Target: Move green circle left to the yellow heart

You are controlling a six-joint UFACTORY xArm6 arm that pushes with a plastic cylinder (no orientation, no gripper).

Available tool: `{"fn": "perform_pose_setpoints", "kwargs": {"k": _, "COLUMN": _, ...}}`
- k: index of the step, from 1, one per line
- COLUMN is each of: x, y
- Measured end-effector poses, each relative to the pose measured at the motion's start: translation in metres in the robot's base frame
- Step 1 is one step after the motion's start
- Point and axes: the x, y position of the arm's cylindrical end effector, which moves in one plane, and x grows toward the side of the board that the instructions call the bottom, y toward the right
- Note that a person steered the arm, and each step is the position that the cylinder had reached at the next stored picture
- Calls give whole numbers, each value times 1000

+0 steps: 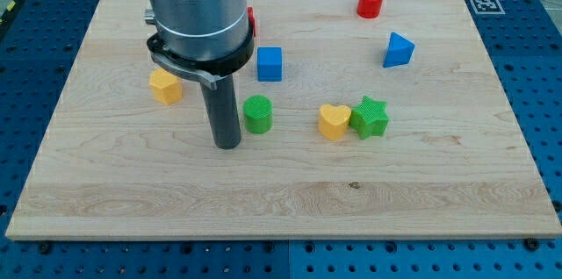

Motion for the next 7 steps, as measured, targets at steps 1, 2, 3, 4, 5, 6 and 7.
{"fn": "perform_pose_setpoints", "kwargs": {"k": 1, "x": -2, "y": 9}}
{"fn": "perform_pose_setpoints", "kwargs": {"k": 2, "x": -2, "y": 13}}
{"fn": "perform_pose_setpoints", "kwargs": {"k": 3, "x": -3, "y": 13}}
{"fn": "perform_pose_setpoints", "kwargs": {"k": 4, "x": -12, "y": 13}}
{"fn": "perform_pose_setpoints", "kwargs": {"k": 5, "x": -14, "y": 13}}
{"fn": "perform_pose_setpoints", "kwargs": {"k": 6, "x": -14, "y": 4}}
{"fn": "perform_pose_setpoints", "kwargs": {"k": 7, "x": -14, "y": -29}}
